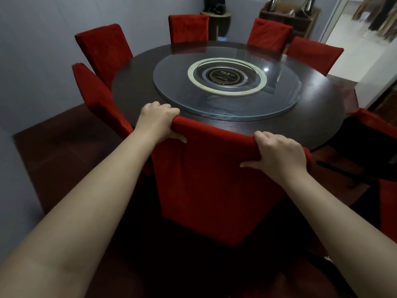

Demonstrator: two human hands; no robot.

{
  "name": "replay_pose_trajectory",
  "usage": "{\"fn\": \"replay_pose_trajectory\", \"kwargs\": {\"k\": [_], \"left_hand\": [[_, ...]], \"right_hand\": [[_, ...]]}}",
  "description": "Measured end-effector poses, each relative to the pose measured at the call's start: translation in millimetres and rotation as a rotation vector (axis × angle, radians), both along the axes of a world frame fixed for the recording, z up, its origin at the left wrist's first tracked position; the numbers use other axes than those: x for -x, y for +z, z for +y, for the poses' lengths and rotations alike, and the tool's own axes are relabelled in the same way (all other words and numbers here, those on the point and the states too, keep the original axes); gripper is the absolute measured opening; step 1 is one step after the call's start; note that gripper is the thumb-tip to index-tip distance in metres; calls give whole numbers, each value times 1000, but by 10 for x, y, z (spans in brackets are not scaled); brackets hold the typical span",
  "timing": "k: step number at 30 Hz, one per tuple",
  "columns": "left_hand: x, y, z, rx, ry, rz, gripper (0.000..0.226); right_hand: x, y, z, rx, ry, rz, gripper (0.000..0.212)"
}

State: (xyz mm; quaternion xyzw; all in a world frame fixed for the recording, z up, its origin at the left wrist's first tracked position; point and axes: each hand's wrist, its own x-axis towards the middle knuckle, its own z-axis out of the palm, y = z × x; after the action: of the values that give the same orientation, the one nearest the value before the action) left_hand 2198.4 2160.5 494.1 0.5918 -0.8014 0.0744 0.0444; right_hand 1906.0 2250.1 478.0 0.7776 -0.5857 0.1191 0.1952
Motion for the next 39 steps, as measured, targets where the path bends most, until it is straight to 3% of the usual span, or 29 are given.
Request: {"fn": "replay_pose_trajectory", "kwargs": {"k": [9, 19, 28, 39], "left_hand": [[-144, -75, 312, 8, -49, -51, 74], [-649, -200, 368, -72, -12, -67, 78], [-824, -351, 710, -146, 92, 7, 84], [-814, -423, 1156, -237, 223, 102, 72]], "right_hand": [[-179, -98, 325, -11, -22, -17, 65], [-958, -356, 650, -18, -88, 26, 58], [-1169, -524, 972, 22, -109, 31, 63], [-1364, -604, 1324, 0, -140, 51, 64]]}}
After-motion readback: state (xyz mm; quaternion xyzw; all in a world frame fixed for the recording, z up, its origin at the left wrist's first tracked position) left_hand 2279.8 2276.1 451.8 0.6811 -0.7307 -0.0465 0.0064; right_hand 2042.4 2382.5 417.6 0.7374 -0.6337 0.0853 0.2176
